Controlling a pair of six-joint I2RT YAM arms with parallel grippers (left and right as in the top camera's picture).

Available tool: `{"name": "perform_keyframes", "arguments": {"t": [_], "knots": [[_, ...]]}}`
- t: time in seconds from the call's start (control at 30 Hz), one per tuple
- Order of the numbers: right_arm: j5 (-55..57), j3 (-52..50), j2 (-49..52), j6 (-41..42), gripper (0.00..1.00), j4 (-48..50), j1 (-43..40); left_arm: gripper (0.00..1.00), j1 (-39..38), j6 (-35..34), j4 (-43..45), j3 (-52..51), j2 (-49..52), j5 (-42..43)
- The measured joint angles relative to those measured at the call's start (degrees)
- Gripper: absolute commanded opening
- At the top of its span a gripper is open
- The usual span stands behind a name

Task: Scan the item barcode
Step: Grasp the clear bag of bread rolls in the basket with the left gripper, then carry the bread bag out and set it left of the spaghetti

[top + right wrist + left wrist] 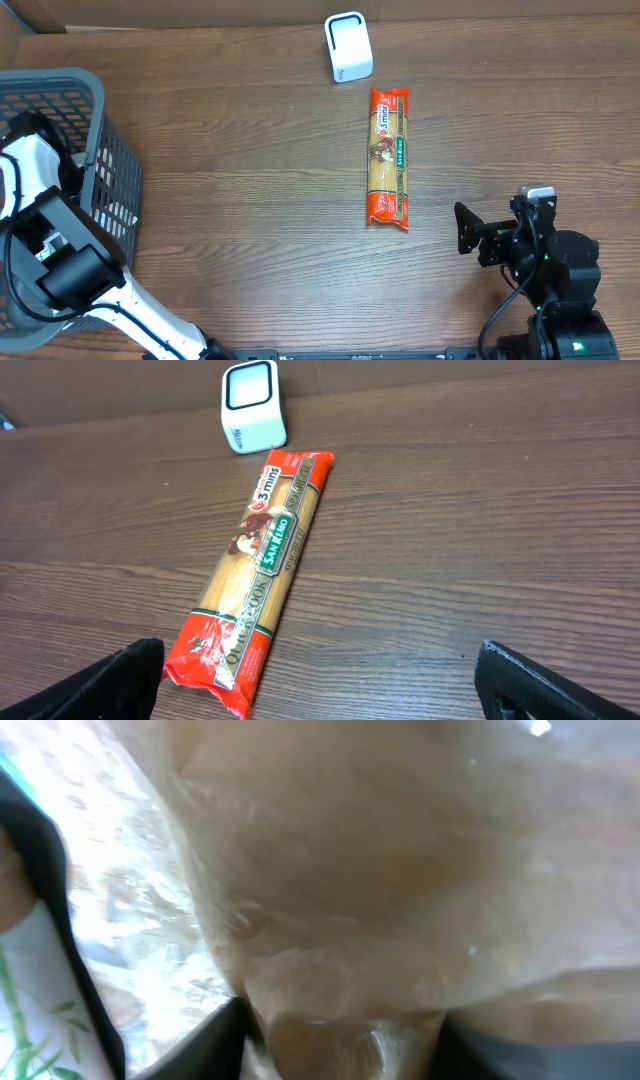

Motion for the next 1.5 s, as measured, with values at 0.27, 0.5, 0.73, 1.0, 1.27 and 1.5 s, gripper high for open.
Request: {"name": "perform_keyframes", "arguments": {"t": [0.27, 0.5, 0.73, 1.0, 1.27, 1.5], "knots": [[0.0, 0.0, 0.0, 0.0, 1.00, 0.0, 0.0, 0.13, 0.0, 0.3, -1.1, 0.5, -1.0, -0.9], [0.0, 0.0, 0.0, 0.0, 1.00, 0.0, 0.0, 0.04, 0.0, -0.6, -10.6, 9.0, 0.2, 2.7], [0.0, 0.0, 0.0, 0.0, 1.00, 0.0, 0.0, 0.04, 0.0, -1.2, -19.6, 26.4, 0.3, 5.4], [0.0, 0.0, 0.0, 0.0, 1.00, 0.0, 0.0, 0.04, 0.0, -1.1, -23.9, 37.2, -1.7, 9.3], [0.0, 0.0, 0.0, 0.0, 1.00, 0.0, 0.0, 0.04, 0.0, -1.2, -23.4, 38.4, -11.7, 13.6], [0.0, 0.0, 0.0, 0.0, 1.00, 0.0, 0.0, 0.04, -0.5, 0.2, -22.3, 38.8, -23.8, 20.6]]}}
